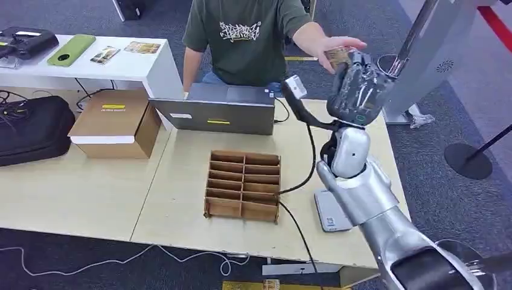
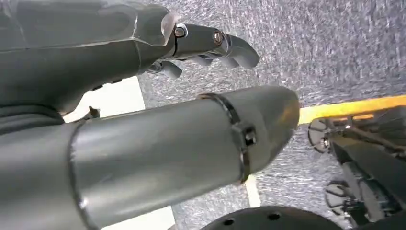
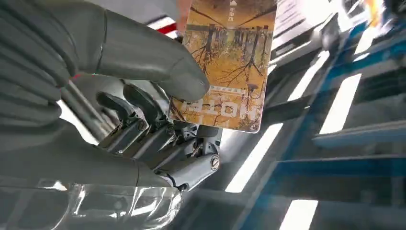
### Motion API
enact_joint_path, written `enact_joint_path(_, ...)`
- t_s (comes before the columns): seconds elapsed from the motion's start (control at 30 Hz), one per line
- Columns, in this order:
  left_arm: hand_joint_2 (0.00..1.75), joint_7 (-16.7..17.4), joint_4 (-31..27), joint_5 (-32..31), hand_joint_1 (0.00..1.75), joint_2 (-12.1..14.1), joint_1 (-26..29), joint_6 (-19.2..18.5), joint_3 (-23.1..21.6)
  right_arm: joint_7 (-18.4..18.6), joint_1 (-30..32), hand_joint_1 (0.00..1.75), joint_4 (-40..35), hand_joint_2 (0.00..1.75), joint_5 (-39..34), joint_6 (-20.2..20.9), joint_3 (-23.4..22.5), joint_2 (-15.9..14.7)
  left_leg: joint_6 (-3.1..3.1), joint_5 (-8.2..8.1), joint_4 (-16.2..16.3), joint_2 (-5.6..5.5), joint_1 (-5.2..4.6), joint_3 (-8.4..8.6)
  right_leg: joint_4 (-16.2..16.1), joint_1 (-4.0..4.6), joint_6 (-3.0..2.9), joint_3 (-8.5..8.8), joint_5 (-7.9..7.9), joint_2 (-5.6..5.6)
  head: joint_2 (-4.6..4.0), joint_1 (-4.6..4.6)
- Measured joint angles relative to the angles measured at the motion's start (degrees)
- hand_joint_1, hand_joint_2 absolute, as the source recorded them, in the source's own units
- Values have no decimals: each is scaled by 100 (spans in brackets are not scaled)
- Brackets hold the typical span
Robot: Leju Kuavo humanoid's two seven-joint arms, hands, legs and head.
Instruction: Pass the card to the sensor for recognition and then transmit it.
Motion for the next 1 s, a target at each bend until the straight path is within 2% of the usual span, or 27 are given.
enact_joint_path(0.1, 0, 2, -142, -96, 0, 33, -9, 64, 0, -125, -331, 175, 713, 175, -17, 0, 406, 59, 0, -1, 0, 1, 0, -1, -1, 1, 0, -2, 0, 2, 0, 0)
enact_joint_path(0.3, 0, 2, -142, -208, 0, 35, -32, 64, 0, -352, -674, 175, 1647, 175, -2, -2, 565, 247, 0, -1, 0, 1, -2, -3, -2, 0, 1, -2, 0, 1, 0, 0)
enact_joint_path(0.57, 0, 2, -144, -201, 0, 37, -44, 20, 0, -398, -827, 175, 2006, 175, -2, -2, 653, 389, 0, -1, 0, -1, -3, -3, -2, 0, 1, -2, 0, -2, 0, 0)
enact_joint_path(1.0, 0, 18, -144, -217, 0, 52, -47, -15, 0, -361, -949, 175, 2213, 175, -2, -4, 709, 391, 0, -1, 0, -1, -3, -3, -2, 0, 1, -3, 0, 0, 0, 0)
